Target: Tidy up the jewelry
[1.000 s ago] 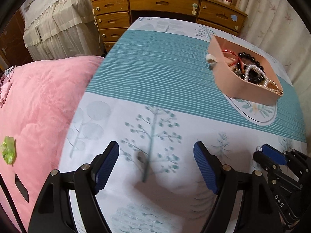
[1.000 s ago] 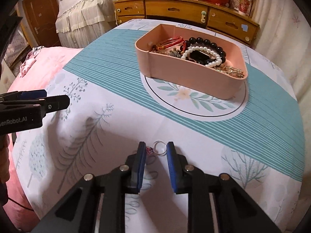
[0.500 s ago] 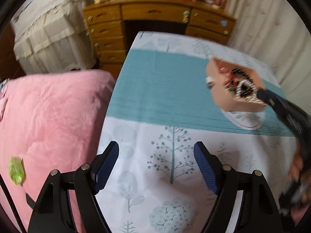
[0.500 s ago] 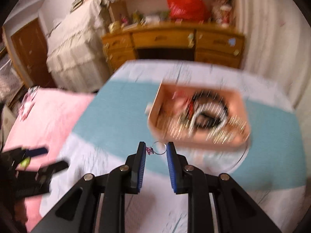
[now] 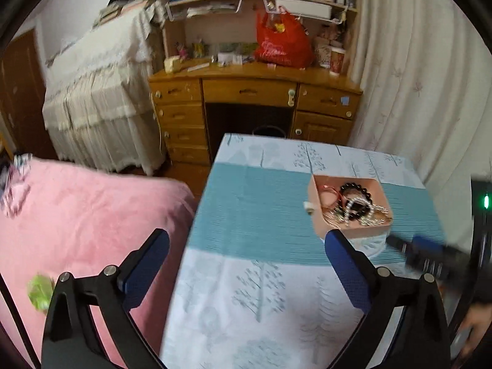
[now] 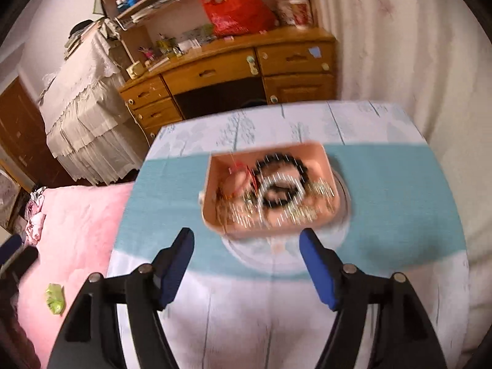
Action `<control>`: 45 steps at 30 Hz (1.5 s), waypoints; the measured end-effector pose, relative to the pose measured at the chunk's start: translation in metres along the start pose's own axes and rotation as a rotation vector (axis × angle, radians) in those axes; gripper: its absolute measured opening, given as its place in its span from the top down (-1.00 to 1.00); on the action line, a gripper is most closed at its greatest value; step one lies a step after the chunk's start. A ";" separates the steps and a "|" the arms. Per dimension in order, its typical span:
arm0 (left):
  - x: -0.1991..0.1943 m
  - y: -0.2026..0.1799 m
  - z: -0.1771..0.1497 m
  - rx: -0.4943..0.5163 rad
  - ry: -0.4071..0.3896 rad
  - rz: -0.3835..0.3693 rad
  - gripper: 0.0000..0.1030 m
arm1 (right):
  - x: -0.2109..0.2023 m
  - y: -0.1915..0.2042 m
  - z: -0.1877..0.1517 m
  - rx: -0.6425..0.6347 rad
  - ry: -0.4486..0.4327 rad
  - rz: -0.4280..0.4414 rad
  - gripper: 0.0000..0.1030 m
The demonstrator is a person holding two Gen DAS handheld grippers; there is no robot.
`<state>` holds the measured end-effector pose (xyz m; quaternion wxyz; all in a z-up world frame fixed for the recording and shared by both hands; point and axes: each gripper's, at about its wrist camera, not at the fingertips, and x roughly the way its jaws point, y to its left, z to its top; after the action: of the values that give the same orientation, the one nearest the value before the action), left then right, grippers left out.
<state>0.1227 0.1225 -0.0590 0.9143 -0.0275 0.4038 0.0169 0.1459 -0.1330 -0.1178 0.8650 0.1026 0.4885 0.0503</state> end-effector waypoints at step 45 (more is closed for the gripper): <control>-0.095 -0.133 -0.096 0.126 0.216 -0.031 -0.98 | -0.197 -0.054 -0.115 -0.067 0.019 0.022 -1.00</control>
<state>-0.0051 -0.0175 -0.0490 0.8655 0.0223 0.4997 -0.0258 -0.0551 -0.2078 -0.0229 0.8627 0.0784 0.4936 0.0771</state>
